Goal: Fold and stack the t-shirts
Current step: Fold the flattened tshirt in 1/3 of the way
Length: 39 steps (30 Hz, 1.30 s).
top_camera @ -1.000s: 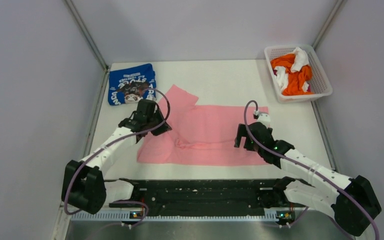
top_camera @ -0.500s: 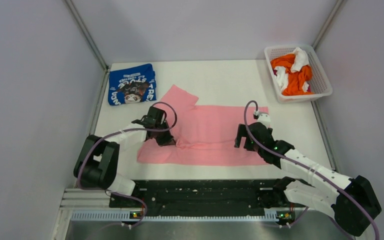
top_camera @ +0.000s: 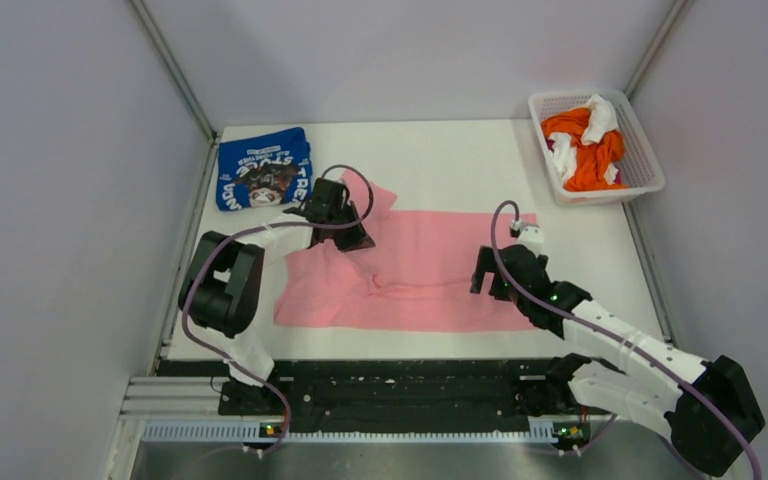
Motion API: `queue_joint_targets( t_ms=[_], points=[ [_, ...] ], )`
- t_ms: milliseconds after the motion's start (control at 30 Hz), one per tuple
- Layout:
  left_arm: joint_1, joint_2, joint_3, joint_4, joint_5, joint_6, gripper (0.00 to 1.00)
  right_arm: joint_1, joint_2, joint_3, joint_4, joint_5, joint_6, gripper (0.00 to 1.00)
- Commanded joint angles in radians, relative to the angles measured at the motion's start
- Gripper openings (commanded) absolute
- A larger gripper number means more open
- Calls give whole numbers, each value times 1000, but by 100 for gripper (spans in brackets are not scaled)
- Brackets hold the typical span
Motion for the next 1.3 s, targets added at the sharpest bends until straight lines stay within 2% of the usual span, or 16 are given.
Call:
queue_joint_targets(
  t_ms=[0, 100, 133, 233, 267, 300, 333, 433, 500, 733, 833, 1067, 1267],
  points=[
    [-3, 54, 116, 33, 35, 38, 0, 7, -33, 19, 6, 30, -11, 99],
    [-3, -46, 112, -26, -5, 69, 0, 8, -53, 18, 2, 41, -9, 99],
    [-3, -101, 99, -50, -34, 76, 3, 7, -58, 17, 3, 42, -5, 99],
    [-4, -310, 2, -123, -157, 78, 49, 8, -65, 3, 13, 39, 10, 99],
    [-3, -362, -33, -155, -203, 71, 68, 8, -60, -2, 14, 39, 16, 99],
    [-2, -414, -68, -188, -241, 64, 93, 7, -54, -4, 15, 37, 23, 99],
    [-1, -458, -104, -213, -265, 60, 98, 7, -48, -7, 18, 33, 31, 99],
    [1, -549, -234, -226, -363, 29, 99, 8, -14, -22, 54, 18, 50, 99],
    [14, -569, -303, -201, -362, 1, 99, 7, 22, -37, 86, 35, 83, 99],
    [43, -485, -395, -160, -372, -28, 99, 7, 149, -84, 135, 65, 196, 99],
    [61, -470, -434, -181, -386, -51, 99, 7, 162, -97, 70, 56, 264, 99],
    [70, -592, -518, -393, -475, -131, 99, 7, 4, -181, -162, 41, 441, 99],
    [69, -706, -519, -479, -411, -145, 99, 7, -145, -189, -192, 35, 440, 99]
  ],
)
